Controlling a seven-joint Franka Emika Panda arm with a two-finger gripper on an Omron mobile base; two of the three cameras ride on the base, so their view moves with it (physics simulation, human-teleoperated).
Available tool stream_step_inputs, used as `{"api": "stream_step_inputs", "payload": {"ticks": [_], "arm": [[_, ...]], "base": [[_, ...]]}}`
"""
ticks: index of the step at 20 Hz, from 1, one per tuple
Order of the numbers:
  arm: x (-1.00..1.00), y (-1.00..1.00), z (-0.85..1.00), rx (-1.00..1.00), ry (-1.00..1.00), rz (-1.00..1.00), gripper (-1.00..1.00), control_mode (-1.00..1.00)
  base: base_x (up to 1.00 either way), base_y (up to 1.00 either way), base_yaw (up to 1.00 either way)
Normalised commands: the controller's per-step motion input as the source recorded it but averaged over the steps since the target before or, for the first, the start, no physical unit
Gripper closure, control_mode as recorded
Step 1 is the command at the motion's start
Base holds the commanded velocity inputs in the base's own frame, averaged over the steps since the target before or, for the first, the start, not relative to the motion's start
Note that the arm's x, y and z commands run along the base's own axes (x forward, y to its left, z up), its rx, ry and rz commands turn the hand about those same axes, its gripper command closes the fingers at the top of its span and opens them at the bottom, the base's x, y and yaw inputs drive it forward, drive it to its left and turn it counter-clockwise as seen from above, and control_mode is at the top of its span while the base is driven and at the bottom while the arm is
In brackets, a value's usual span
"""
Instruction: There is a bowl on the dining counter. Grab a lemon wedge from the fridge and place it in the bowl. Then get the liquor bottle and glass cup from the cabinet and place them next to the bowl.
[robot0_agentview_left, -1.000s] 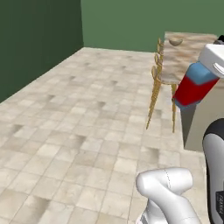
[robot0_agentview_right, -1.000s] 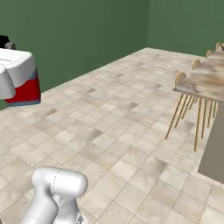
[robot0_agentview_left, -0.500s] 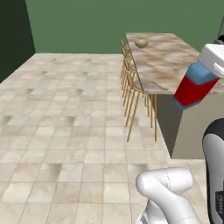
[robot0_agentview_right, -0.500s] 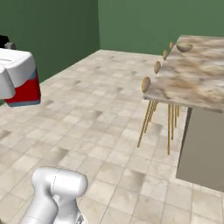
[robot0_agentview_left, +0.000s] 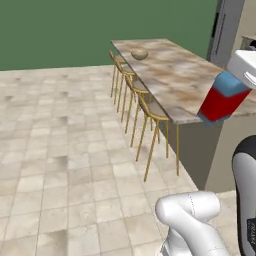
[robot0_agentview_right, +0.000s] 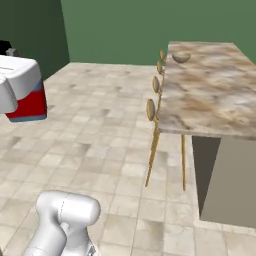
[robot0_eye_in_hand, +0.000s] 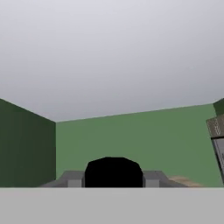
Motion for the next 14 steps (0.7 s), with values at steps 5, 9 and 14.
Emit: {"api": "stream_step_inputs", "payload": {"ticks": [5,9,14], "arm": [[0.0,0.0,0.0,0.0,0.0,0.0,1.0,1.0],[0.0,0.0,0.0,0.0,0.0,0.0,1.0,1.0],[0.0,0.0,0.0,0.0,0.0,0.0,1.0,1.0]], "base": [[0.94,0.9,-0.35],[0.96,0.95,-0.34],[0.96,0.92,-0.33]]}}
